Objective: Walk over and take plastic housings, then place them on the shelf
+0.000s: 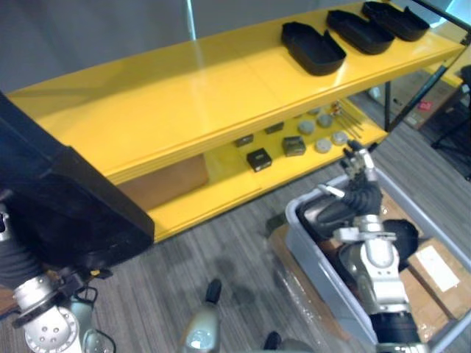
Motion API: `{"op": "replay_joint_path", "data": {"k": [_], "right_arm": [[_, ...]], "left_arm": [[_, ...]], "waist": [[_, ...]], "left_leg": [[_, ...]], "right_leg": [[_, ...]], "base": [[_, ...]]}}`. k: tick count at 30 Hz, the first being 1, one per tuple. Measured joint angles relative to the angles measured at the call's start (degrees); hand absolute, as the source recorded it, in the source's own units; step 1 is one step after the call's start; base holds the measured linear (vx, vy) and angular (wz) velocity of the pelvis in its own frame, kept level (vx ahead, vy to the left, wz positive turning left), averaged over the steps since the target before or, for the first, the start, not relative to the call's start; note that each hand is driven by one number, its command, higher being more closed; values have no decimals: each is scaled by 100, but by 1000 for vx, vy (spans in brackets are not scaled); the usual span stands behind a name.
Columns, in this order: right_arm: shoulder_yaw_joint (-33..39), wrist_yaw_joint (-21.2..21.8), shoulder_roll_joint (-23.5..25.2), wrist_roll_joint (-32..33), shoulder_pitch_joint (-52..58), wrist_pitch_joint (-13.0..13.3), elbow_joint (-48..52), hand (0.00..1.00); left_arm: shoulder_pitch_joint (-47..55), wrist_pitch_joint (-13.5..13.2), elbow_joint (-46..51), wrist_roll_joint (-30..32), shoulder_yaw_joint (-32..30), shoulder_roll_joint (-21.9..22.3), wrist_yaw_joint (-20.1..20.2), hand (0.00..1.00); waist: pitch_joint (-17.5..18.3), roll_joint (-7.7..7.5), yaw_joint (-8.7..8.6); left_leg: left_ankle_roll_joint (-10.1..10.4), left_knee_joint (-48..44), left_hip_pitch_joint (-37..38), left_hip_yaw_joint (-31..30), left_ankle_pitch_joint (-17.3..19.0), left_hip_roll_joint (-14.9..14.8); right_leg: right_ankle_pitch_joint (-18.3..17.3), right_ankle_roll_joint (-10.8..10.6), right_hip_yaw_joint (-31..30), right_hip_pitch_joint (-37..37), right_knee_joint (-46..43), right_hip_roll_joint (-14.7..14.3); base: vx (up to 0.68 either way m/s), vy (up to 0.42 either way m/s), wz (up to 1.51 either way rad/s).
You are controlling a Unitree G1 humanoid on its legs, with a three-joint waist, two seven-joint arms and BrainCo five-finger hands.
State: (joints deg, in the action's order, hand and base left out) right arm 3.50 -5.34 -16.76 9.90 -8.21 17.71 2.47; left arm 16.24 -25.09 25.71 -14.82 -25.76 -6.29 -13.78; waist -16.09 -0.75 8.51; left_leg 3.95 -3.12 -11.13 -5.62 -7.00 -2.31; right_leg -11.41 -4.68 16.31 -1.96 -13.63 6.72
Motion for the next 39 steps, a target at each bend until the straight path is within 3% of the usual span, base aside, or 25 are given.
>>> {"op": "replay_joint_path", "data": {"k": [6, 11, 13, 15, 18, 19, 20, 21, 22, 23, 24, 25, 26, 27, 28, 31, 32, 33, 35, 36, 37, 38, 39], "right_arm": [[100, -228, 2, -179, -230, 160, 1, 0], [172, -207, 2, -167, -380, 270, 1, 0], [240, -175, 6, -168, -404, 375, 1, 0], [288, -104, 41, -165, -351, 394, 2, 0], [292, -116, 200, -130, -213, 476, -4, 0], [292, -143, 265, -122, -114, 577, -8, 0], [287, -198, 356, -125, -10, 616, -23, 0], [289, -236, 470, -128, 86, 619, -34, 0], [289, -237, 521, -136, 90, 621, -63, 0], [300, -248, 560, -166, 90, 627, -113, 0], [343, -290, 557, -179, 90, 635, -185, 0], [372, -318, 554, -183, 91, 644, -242, 0], [442, -349, 549, -231, 92, 651, -406, 0], [567, -352, 534, -287, 94, 613, -446, 0], [680, -351, 502, -294, 87, 609, -445, 0], [1126, -367, 218, -283, 131, 497, -427, 0], [1347, -389, 115, -267, 260, 432, -402, 0], [1432, -404, 85, -245, 342, 415, -369, 0], [1681, -386, 82, -107, 704, 330, -71, 0], [1768, -323, 83, -61, 799, 324, 111, 0], [1767, -308, 81, 11, 800, 324, 205, 0], [1793, -277, -65, 83, 714, 328, 256, 0], [1765, -213, -147, 118, 662, 325, 197, 0]], "left_arm": [[-231, -80, -26, 13, 8, -13, -318, 100], [-341, -93, -191, 28, 22, -13, -468, 100], [-334, -95, -192, 207, 45, -11, -565, 100], [-262, -95, -193, 469, 49, -8, -582, 100], [-45, -104, -173, 696, -122, -7, -579, 100], [20, -110, -146, 866, -236, -3, -582, 100], [71, -111, -142, 933, -325, -13, -569, 100], [126, -111, -125, 1005, -432, -28, -561, 100], [149, -111, -99, 1070, -523, -32, -550, 100], [180, -111, -49, 1126, -612, -124, -523, 100], [163, -111, 51, 1131, -625, -302, -487, 100], [128, -117, 101, 1133, -627, -413, -468, 100], [-7, -156, 121, 1121, -635, -598, -437, 100], [-198, -152, 112, 1076, -640, -685, -376, 100], [-346, -151, 105, 1069, -666, -697, -353, 100], [-643, -56, 75, 1013, -614, -694, -345, 100], [-695, -36, 7, 999, -482, -695, -346, 100], [-693, -20, -5, 955, -401, -695, -336, 100], [-653, 19, 19, 813, -48, -699, -279, 100], [-615, 21, 73, 814, 38, -701, -233, 100], [-577, 21, 116, 812, 65, -712, -191, 100], [-510, 19, 111, 835, 302, -487, -116, 100], [-459, 38, 115, 896, 465, -456, -60, 100]], "waist": [[-538, 5, -88], [-604, 14, -138], [-607, 18, -137], [-620, 39, -156], [-612, 33, -73], [-618, 56, 2], [-617, 56, 21], [-609, 42, 22], [-599, 21, 26], [-585, 0, 24], [-575, 2, 3], [-562, 12, -4], [-485, 26, -2], [-392, 31, -4], [-351, 26, -3], [-205, 55, -193], [-107, 152, -242], [-45, 140, -273], [155, 17, -326], [296, -185, -395], [376, -316, -444], [465, -21, -505], [519, 193, -472]], "left_leg": [[-45, -144, -311, 105, 50, 26], [-102, -226, -325, 129, 57, 138], [-139, -585, -449, 108, 280, 229], [-157, -1382, -596, -44, 753, 393], [-238, -2120, -594, -100, 1366, 493], [-292, -2339, -604, -113, 1550, 485], [-322, -2453, -587, -142, 1650, 498], [-377, -2535, -490, -169, 1760, 517], [-401, -2541, -459, -172, 1800, 536], [-481, -2505, -313, -232, 1855, 584], [-551, -2413, -116, -413, 1890, 608], [-584, -2392, -52, -501, 1903, 617], [-656, -2321, 20, -691, 1906, 656], [-654, -2219, 74, -835, 1911, 680], [-631, -2130, 166, -923, 1920, 729], [-632, -2107, 433, -1354, 2039, 929], [-623, -2113, 562, -1596, 2153, 986], [-617, -2123, 627, -1700, 2189, 1002], [-399, -2170, 822, -2035, 2370, 1112], [-194, -2285, 775, -1846, 2495, 1170], [-127, -2367, 681, -1520, 2576, 1154], [-95, -2581, 492, -866, 2783, 670], [-47, -2506, 386, -259, 2785, 242]], "right_leg": [[-42, 61, -87, 397, -206, 51], [-71, -10, -81, 399, -330, 170], [-170, -49, -50, 376, -445, 232], [-420, -79, 117, 142, -697, 368], [-581, -71, 269, -232, -920, 458], [-539, 20, 242, -51, -1518, 498], [-421, 218, 201, 152, -2133, 588], [-107, 623, 27, 447, -2872, 665], [127, 654, -108, 582, -3154, 694], [712, 656, -326, 767, -3606, 722], [1462, 813, -447, 954, -4002, 729], [1362, 776, -515, 1069, -4162, 710], [512, 467, -635, 1246, -4042, 594], [115, 355, -762, 1353, -3392, 404], [9, 209, -936, 1394, -2739, 275], [65, -17, -1697, 1478, -1317, 18], [129, -111, -1951, 1589, -1044, -30], [157, -131, -2024, 1631, -986, -46], [191, -132, -2108, 1710, -980, 3], [400, 32, -2085, 1661, -867, 151], [683, 18, -2037, 1604, -754, 230], [653, -263, -1683, 1570, -777, 77], [698, -144, -1454, 1462, -594, -85]], "base": [[-77, 52, -7], [20, 22, 2], [55, 46, 12], [81, 46, 35], [137, 99, 31], [123, 89, 15], [148, 120, 25], [150, 121, 28], [171, 108, 33], [216, 107, 40], [221, 89, 48], [248, 71, 56], [253, 50, 62], [307, 68, 63], [277, 40, 66], [293, -38, 83], [341, -98, 106], [468, -231, 121], [410, -281, 123], [386, -325, 109], [405, -377, 124], [343, -317, 88], [246, -240, 65]]}}
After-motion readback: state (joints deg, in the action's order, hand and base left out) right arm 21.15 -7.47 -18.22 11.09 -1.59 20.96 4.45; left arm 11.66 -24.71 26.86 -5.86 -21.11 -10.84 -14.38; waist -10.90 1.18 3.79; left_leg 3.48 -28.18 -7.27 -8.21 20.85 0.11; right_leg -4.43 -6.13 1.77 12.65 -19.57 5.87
